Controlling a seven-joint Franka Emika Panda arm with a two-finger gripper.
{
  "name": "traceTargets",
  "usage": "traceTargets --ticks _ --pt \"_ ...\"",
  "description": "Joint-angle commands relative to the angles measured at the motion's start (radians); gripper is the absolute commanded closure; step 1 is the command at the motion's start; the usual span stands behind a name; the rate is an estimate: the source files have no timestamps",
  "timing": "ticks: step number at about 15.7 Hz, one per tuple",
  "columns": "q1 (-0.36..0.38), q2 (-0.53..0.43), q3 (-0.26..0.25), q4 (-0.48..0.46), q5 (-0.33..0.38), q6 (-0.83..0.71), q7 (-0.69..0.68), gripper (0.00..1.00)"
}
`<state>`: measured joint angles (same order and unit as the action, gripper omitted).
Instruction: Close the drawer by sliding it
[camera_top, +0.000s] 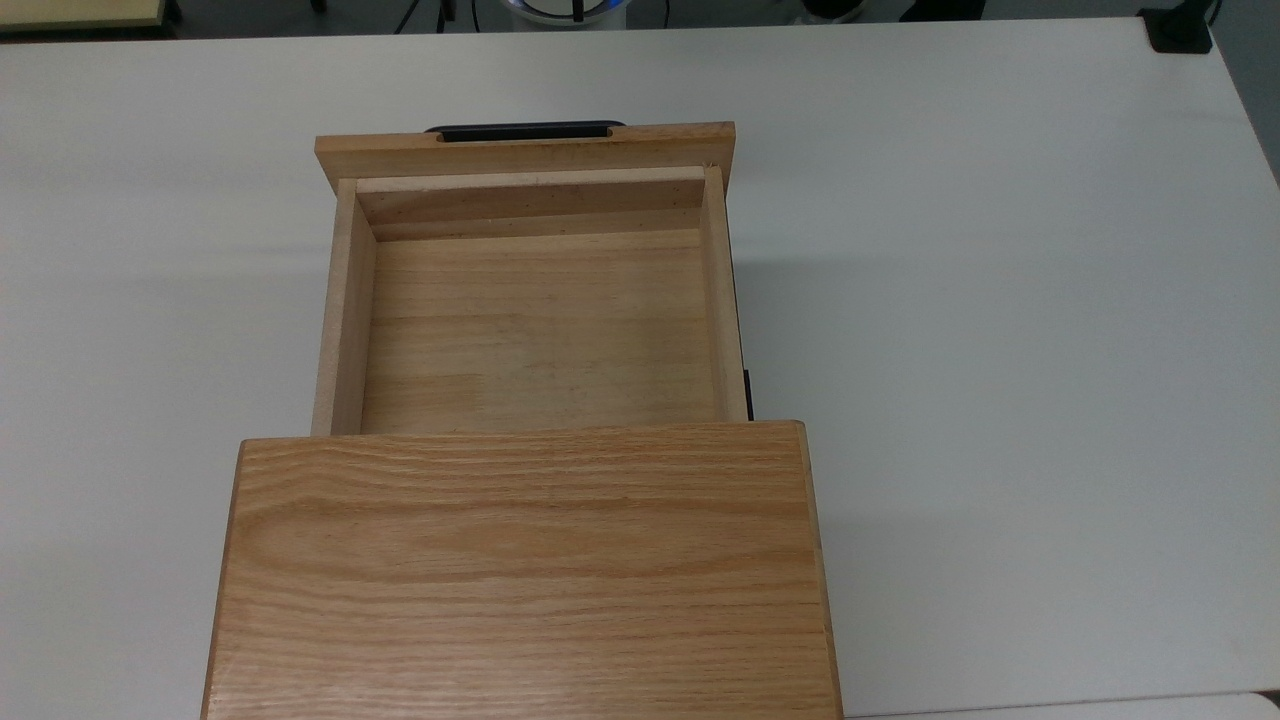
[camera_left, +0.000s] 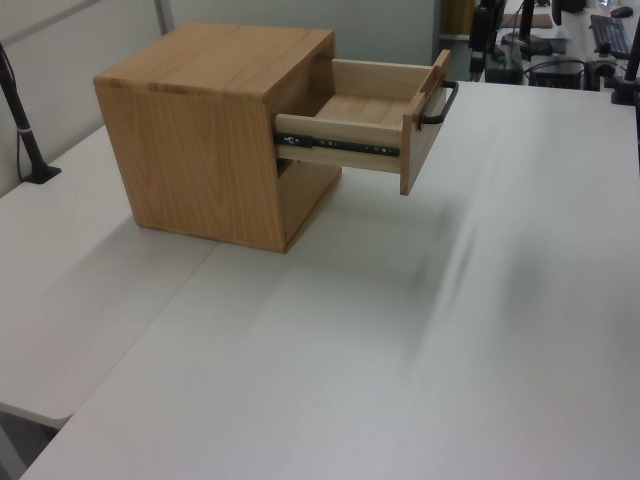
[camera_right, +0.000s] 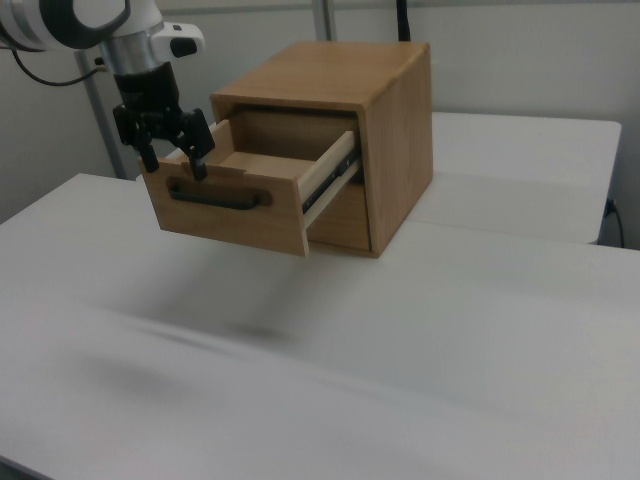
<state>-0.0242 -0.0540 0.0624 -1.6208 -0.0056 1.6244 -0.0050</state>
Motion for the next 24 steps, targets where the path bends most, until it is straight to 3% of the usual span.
traceTargets --ticks 1,3,6,7,9,14,17,21,24 --pt "0.001 0.006 -0.01 -0.027 -0.014 0.022 -0.116 0.0" --pt "-0.002 0.016 -0.01 -0.037 -0.037 0.022 -0.171 0.2" --pt "-0.006 0.028 -0.01 -0.082 -0.056 0.044 -0.181 0.73" --pt "-0.006 0.036 -0.01 -0.091 -0.056 0.06 -0.175 0.85" --pt "-0.005 0.057 -0.01 -0.102 -0.056 0.112 -0.115 0.97" --pt "-0.003 0.14 -0.01 -0.09 -0.056 0.348 0.143 1.0" --pt "-0.002 0.219 -0.01 -0.036 -0.062 0.51 0.288 1.0" --pt "0.003 0.356 -0.007 0.094 -0.175 0.65 0.495 1.0" --pt "0.018 0.494 -0.006 0.254 -0.263 0.73 0.675 1.0"
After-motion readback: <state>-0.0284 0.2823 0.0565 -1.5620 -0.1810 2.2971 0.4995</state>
